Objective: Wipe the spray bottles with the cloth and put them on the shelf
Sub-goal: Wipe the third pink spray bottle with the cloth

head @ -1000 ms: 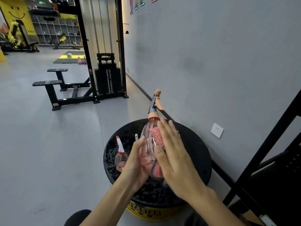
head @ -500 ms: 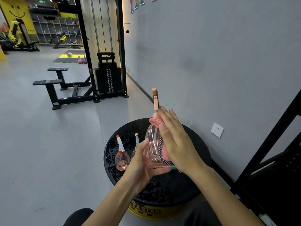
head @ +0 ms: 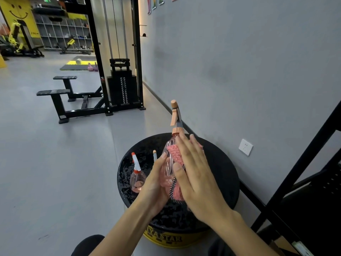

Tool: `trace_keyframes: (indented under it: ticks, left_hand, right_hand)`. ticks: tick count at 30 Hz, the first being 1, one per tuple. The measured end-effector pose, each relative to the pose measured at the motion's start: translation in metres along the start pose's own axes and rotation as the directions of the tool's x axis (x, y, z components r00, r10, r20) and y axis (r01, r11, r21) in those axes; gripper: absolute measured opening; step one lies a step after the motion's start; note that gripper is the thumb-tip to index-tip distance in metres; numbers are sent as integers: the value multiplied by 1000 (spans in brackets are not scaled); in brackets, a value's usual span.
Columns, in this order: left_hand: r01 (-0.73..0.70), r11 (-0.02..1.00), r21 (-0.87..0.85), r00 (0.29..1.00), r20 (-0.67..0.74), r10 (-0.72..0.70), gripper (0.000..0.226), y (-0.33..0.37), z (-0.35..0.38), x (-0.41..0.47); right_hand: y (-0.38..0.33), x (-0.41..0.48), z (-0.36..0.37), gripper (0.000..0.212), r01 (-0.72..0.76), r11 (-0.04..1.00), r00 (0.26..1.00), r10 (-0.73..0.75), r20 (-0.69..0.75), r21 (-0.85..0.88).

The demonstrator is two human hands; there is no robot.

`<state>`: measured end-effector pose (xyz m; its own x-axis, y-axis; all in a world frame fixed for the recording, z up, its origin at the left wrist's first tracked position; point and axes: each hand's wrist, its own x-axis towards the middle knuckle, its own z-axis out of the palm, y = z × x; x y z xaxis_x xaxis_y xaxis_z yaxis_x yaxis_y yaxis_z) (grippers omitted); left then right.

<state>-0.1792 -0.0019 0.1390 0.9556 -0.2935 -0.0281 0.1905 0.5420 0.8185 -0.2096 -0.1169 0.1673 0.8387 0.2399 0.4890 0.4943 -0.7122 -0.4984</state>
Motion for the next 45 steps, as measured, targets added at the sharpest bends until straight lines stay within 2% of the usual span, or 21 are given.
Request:
trace_keyframes:
  ticks: [4, 7, 11, 16, 20, 26, 33, 36, 40, 45]
  left_hand:
    - [-15, 1000, 21, 998, 60, 14, 38, -4, 4, -1]
    - [4, 1000, 31, 1000, 31, -5, 45, -5, 3, 0]
    - [24, 999, 44, 1000, -5, -24, 52, -2, 2, 2]
    - [-24, 999, 28, 995, -91, 26, 58, -3, -4, 3]
    - [21, 1000, 10, 999, -40, -20, 51, -7, -4, 3]
    - [49, 999, 4, 998, 32, -49, 51, -7, 4, -2]
    - [14, 1000, -14, 1000, -2, -14, 45, 2, 5, -1]
    - [5, 1000, 5, 1000, -29, -5, 51, 0, 5, 0]
    - [45, 999, 21, 999, 3, -45, 46, -1, 5, -1]
    - [101, 995, 27, 994, 39, -102, 53, -1, 5, -2]
  right_hand:
    - [7, 22, -11, 59, -60, 995, 998, 60, 2, 81]
    - [8, 32, -15, 60, -105, 987, 994, 104, 17, 124]
    - [-1, 17, -7, 61, -12, 1000, 1000, 12, -18, 10]
    - [-6, -7, 4, 58, 24, 997, 1000, -25, -15, -71]
    - [-2, -1, 1, 58, 17, 999, 1000, -18, -18, -48]
    - [8, 25, -12, 66, -83, 992, 996, 84, -11, 100]
    - [-3, 3, -1, 61, 3, 1000, 999, -4, -44, -11]
    - [-3, -3, 4, 58, 10, 1000, 994, -9, -104, 14]
    - [0, 3, 2, 54, 10, 999, 990, -3, -140, 49]
    - [4, 16, -9, 48, -74, 969, 987, 105, -119, 237]
